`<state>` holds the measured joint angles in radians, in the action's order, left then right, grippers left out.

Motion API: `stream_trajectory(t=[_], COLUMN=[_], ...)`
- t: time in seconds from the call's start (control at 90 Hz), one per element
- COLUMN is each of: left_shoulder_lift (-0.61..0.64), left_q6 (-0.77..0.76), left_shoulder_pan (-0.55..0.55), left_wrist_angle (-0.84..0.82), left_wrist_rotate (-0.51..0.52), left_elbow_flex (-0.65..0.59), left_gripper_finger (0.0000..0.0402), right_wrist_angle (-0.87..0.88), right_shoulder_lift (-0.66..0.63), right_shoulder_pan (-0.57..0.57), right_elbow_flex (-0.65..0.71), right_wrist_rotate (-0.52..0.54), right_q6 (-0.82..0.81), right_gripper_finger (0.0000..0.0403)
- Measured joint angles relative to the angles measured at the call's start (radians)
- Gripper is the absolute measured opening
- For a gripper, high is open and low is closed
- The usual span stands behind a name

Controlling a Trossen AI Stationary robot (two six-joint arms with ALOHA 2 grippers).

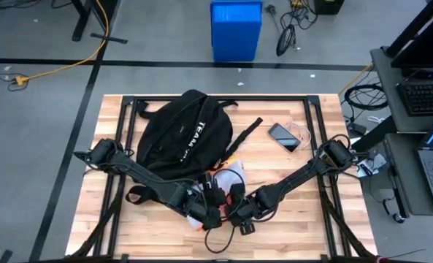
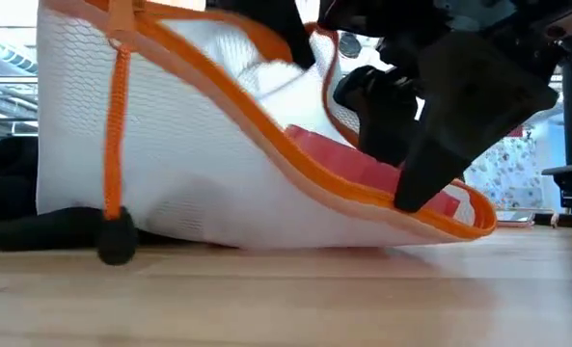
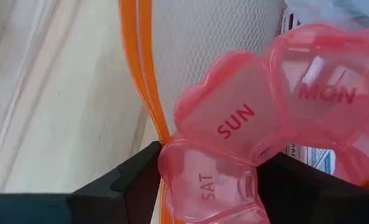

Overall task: Unpack backpack
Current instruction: Remove the pill organizer from the orange zip bag

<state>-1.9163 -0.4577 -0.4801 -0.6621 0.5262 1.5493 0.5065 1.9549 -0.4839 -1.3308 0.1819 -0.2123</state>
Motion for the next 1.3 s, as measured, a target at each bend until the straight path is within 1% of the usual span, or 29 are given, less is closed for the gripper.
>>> stream_trajectory(t=[0.133, 0.211, 0.367, 0.522, 0.644, 0.767, 0.9, 1.3], left_shoulder_lift=[0.000, 0.000, 0.000, 0.000, 0.000, 0.000, 0.000, -0.001], left_q6=[-0.005, -0.005, -0.006, -0.006, -0.007, -0.005, -0.002, 0.000], left_shoulder_pan=[0.007, 0.008, 0.008, 0.008, 0.010, 0.008, 0.008, 0.008], left_wrist_angle=[-0.009, -0.008, -0.003, 0.006, 0.010, 0.010, 0.010, 0.010], left_wrist_rotate=[-0.003, -0.009, -0.010, -0.011, -0.014, -0.021, -0.022, -0.021], left_elbow_flex=[-0.021, -0.021, -0.021, -0.022, -0.022, -0.022, -0.022, -0.023], left_gripper_finger=[0.0000, 0.0000, 0.0000, 0.0000, 0.0000, 0.0000, 0.0000, 0.0000], right_wrist_angle=[-0.007, -0.007, -0.008, -0.037, -0.023, -0.002, -0.024, -0.024], right_shoulder_lift=[0.000, 0.000, 0.000, -0.001, -0.001, -0.001, -0.001, 0.049], right_shoulder_pan=[0.000, -0.002, -0.001, 0.014, 0.024, 0.010, -0.010, 0.012], right_elbow_flex=[0.000, 0.000, -0.001, -0.002, -0.002, -0.002, -0.002, -0.003], right_wrist_rotate=[0.002, 0.001, -0.024, -0.026, -0.025, -0.048, -0.055, -0.053], right_q6=[0.006, -0.045, -0.067, -0.090, -0.084, -0.055, -0.018, -0.007], right_gripper_finger=[0.0215, 0.0218, 0.0237, 0.0257, 0.0266, 0.0268, 0.0268, 0.0267])
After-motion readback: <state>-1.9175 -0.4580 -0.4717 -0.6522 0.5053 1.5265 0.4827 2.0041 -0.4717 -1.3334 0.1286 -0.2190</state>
